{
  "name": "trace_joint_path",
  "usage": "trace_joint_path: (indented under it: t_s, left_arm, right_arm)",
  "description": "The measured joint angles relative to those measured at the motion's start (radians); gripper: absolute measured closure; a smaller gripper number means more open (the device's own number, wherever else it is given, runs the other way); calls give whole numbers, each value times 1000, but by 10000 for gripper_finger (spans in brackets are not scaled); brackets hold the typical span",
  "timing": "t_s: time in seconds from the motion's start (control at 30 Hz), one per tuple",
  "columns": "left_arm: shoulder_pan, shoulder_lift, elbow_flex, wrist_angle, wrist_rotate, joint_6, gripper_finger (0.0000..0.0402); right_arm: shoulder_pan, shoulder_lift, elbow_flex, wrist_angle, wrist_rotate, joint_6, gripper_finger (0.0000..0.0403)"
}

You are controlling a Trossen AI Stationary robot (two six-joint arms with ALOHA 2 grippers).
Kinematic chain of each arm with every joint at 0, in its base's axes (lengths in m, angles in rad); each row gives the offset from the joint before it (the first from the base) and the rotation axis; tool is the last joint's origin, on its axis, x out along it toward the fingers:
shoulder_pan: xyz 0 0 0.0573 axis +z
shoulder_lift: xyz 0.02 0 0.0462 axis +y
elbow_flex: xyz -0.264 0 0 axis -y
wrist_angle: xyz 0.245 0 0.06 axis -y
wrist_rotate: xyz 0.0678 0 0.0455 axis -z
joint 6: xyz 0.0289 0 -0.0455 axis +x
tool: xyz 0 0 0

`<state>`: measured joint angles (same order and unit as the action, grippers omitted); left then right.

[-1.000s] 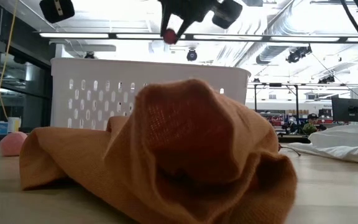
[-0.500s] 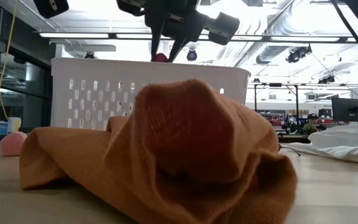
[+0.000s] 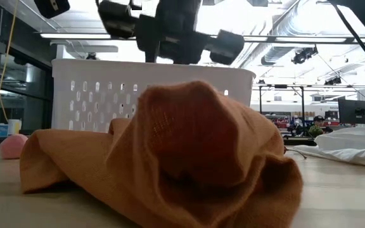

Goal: Pick and placing Produce into tupperware
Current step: Put the bottom red cherry into the white basket

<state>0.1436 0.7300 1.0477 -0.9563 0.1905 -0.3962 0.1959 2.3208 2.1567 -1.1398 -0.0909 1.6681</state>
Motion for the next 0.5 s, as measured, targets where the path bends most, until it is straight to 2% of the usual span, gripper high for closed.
trace_joint_path:
  t_s: [0.5]
  left_arm:
    - [0,0,0,-39,0,11,401]
  right_arm:
    - [-5,41,0,4,4,34,334]
